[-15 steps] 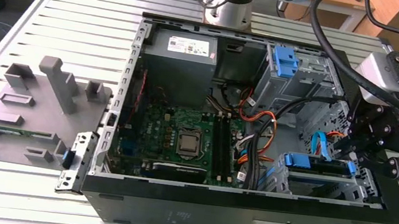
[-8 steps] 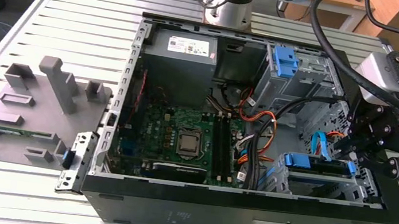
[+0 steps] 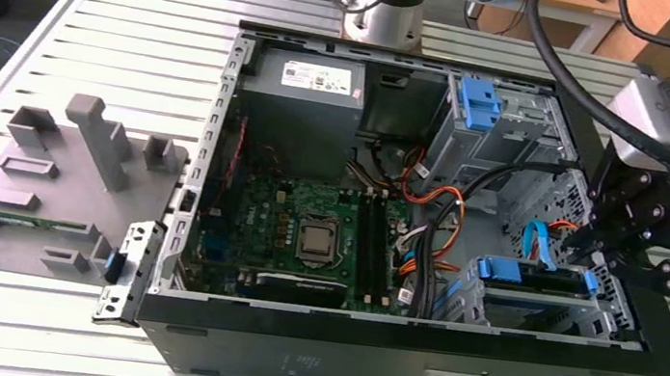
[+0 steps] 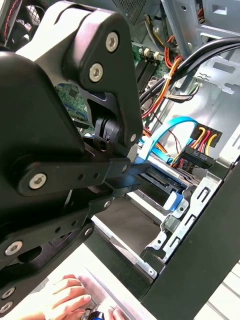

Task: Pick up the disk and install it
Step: 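Insert the second disk wire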

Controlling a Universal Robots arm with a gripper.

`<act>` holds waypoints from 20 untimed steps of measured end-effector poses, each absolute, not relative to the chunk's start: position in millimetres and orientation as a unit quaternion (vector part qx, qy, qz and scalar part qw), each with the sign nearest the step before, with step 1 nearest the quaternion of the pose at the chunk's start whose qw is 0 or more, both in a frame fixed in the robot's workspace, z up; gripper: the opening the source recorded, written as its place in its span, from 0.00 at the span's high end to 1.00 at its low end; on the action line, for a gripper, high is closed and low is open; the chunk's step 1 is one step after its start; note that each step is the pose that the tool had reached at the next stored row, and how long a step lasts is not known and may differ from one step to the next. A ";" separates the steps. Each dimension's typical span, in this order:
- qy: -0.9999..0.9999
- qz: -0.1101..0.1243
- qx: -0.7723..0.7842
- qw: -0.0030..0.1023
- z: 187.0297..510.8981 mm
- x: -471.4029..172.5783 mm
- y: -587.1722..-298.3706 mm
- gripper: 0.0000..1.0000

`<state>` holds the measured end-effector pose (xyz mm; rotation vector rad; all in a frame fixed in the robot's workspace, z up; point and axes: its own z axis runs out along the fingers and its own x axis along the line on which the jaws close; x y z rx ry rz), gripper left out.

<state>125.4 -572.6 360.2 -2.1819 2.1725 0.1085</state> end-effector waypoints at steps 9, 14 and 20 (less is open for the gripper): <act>0.705 0.035 -0.708 0.030 359.2 125.4 -563.7 0.76; 0.705 0.035 -0.708 0.031 358.0 125.5 -556.6 0.76; 0.705 0.036 -0.708 0.031 355.8 128.0 -549.9 0.76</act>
